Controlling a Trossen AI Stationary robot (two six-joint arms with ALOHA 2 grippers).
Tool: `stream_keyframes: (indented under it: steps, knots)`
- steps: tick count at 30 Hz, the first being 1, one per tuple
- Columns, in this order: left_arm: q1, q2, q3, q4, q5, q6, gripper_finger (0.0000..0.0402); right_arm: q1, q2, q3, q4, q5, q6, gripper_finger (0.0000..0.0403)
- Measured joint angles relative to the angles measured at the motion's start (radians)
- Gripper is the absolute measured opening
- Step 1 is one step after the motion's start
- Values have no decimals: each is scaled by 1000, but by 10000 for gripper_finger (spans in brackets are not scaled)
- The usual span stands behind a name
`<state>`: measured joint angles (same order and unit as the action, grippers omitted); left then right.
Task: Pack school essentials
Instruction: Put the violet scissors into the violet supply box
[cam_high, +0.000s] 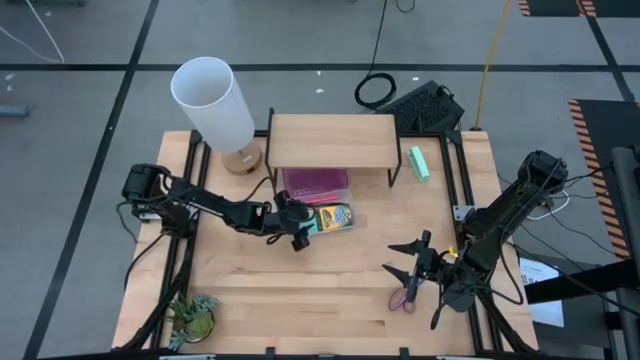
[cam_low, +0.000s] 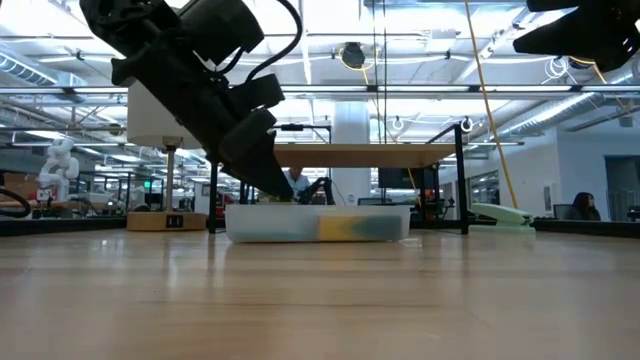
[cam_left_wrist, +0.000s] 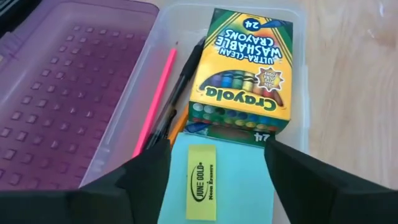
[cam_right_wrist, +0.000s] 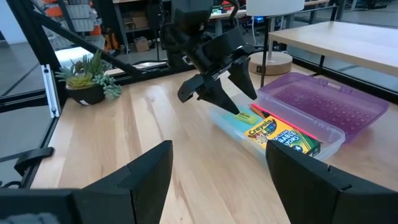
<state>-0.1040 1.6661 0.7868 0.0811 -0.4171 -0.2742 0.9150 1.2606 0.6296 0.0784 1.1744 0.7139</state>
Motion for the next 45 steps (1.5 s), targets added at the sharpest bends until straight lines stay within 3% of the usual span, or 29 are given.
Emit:
stream_keyframes:
  steps: [12, 24, 32, 38, 45]
  knots:
    - [-65, 0, 26, 82, 2, 54, 283, -27, 0, -81, 114, -13, -11, 251]
    - [-230, 0, 27, 333, 32, 63, 283, -70, 7, -139, 425, -290, -250, 251]
    - [-327, 23, 27, 348, 32, 56, 283, -83, 157, -139, 643, -321, -288, 251]
    - [-369, 97, 27, 492, 32, 73, 283, -102, 283, -139, 854, -410, -338, 251]
    - [-382, 201, 27, 641, 33, 131, 283, -111, 381, -138, 905, -425, -385, 251]
